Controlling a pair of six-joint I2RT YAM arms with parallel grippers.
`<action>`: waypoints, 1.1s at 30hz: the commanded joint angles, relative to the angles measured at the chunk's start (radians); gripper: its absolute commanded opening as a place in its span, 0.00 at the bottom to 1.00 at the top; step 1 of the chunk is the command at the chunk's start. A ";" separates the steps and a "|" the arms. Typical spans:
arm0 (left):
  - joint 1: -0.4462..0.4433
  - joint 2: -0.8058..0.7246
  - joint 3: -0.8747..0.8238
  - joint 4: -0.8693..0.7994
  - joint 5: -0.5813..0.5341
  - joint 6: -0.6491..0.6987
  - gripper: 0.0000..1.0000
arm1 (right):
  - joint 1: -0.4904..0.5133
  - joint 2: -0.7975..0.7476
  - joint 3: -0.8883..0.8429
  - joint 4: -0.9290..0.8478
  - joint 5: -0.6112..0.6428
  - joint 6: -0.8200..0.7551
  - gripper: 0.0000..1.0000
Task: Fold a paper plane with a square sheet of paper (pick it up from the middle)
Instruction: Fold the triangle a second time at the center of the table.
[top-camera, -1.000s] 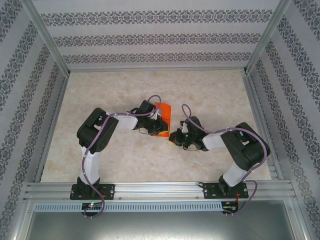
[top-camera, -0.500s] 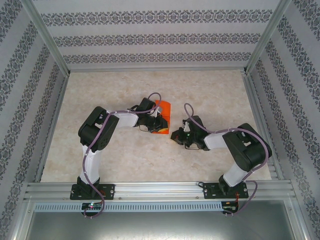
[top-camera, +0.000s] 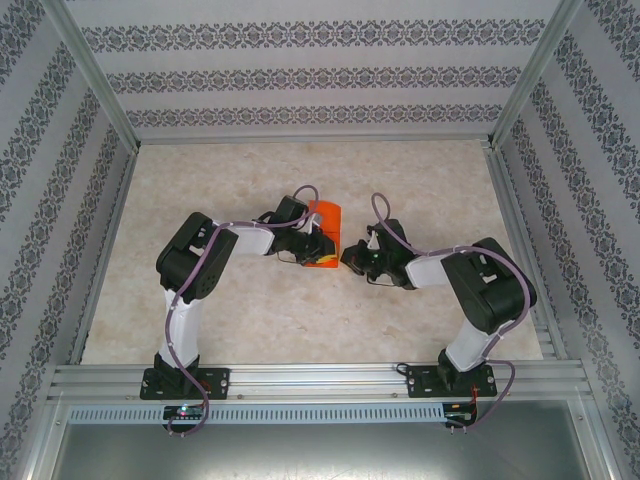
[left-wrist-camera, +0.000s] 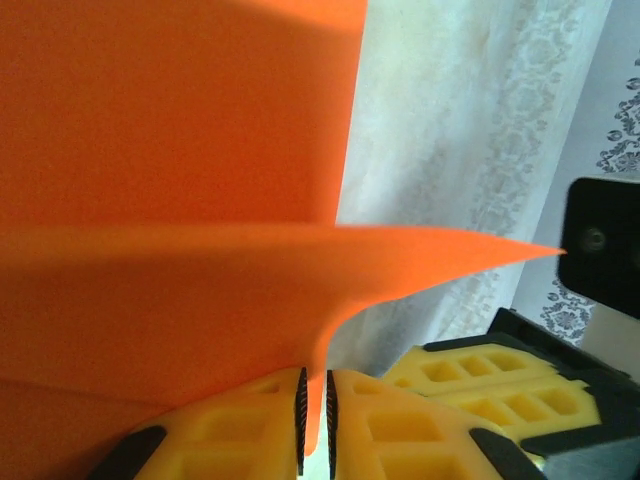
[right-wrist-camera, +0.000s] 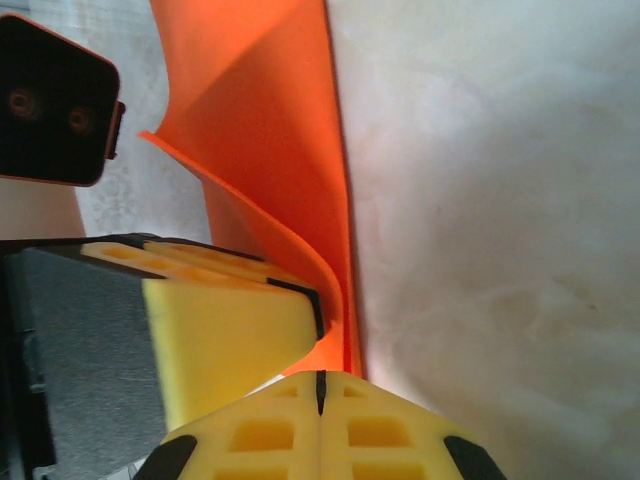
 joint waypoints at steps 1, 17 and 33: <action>0.015 0.047 -0.035 0.028 -0.009 -0.069 0.18 | 0.010 0.023 0.024 0.011 -0.024 0.015 0.00; 0.019 0.046 -0.022 -0.023 -0.025 -0.045 0.18 | 0.023 0.060 0.038 0.048 -0.055 0.033 0.00; 0.022 0.059 -0.003 -0.065 -0.037 -0.016 0.18 | 0.041 -0.026 0.027 -0.043 -0.047 -0.004 0.00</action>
